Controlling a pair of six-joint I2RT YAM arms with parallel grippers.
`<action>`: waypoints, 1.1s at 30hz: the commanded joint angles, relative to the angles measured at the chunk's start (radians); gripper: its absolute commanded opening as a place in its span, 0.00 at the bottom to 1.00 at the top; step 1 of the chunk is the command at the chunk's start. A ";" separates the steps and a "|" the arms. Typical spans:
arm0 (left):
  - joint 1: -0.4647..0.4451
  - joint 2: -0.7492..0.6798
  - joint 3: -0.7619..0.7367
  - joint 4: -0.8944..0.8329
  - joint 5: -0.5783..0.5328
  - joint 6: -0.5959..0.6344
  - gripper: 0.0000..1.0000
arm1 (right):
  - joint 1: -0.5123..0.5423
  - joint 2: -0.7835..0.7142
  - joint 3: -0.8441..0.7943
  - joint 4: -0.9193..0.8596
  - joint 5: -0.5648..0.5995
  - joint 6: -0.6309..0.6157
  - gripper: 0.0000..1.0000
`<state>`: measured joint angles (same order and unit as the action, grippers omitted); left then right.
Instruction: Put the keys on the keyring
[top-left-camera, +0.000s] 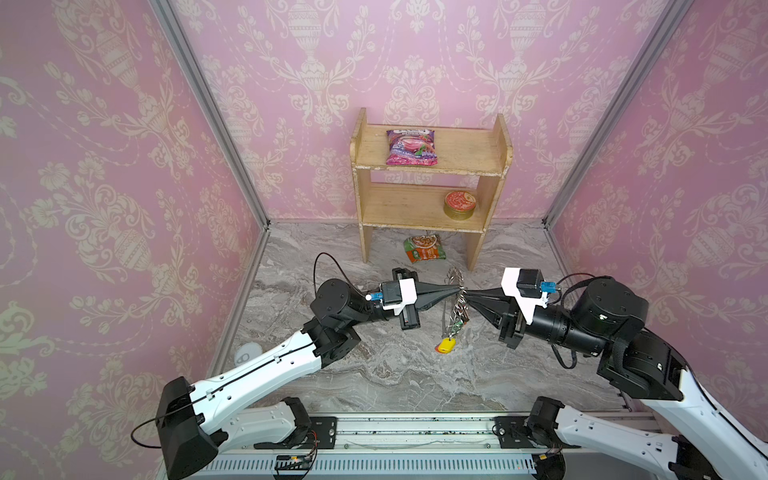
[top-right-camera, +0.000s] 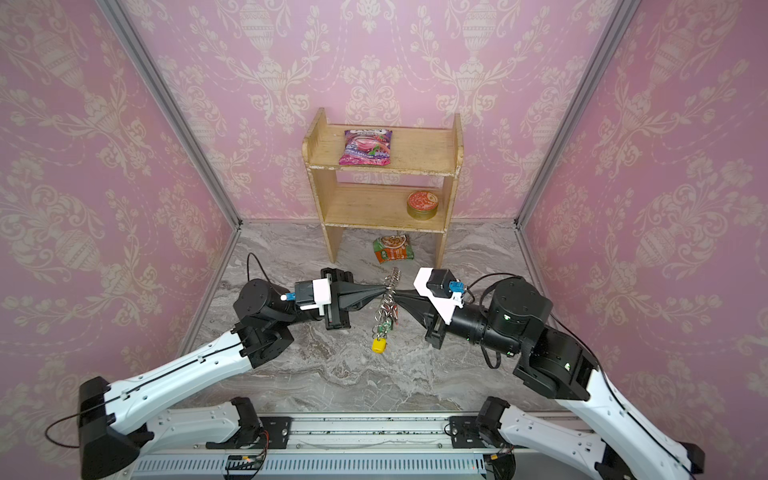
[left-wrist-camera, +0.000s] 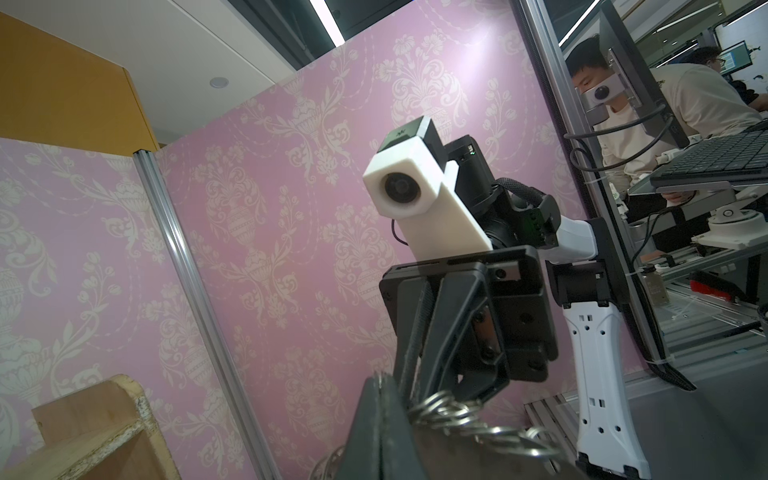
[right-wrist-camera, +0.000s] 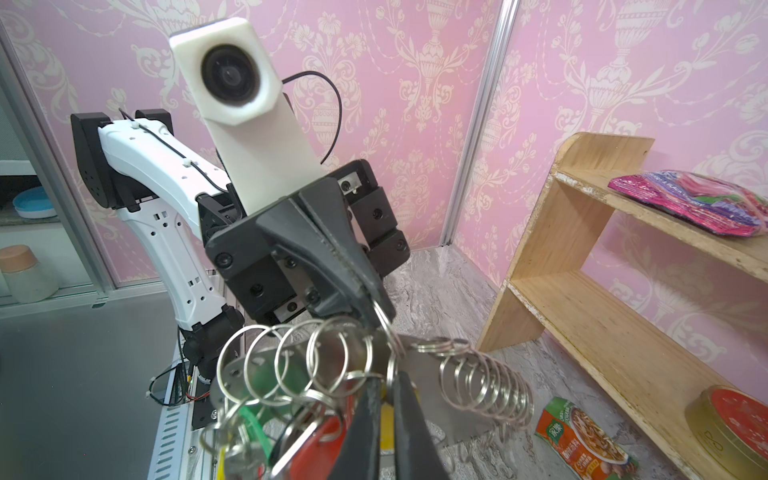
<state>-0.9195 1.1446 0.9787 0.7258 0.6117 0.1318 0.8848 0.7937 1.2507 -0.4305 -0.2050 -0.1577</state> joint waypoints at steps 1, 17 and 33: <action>-0.003 -0.012 0.013 0.056 0.007 -0.023 0.00 | 0.005 -0.002 -0.002 0.026 -0.002 0.008 0.05; -0.002 -0.006 0.007 0.094 -0.021 -0.021 0.00 | 0.009 -0.006 -0.114 0.137 -0.085 0.119 0.00; -0.002 0.000 0.003 0.093 -0.017 -0.022 0.00 | 0.058 0.045 -0.097 0.135 -0.181 0.114 0.00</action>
<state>-0.9195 1.1442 0.9783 0.7776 0.6220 0.1310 0.9077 0.8017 1.1584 -0.2401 -0.2661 -0.0479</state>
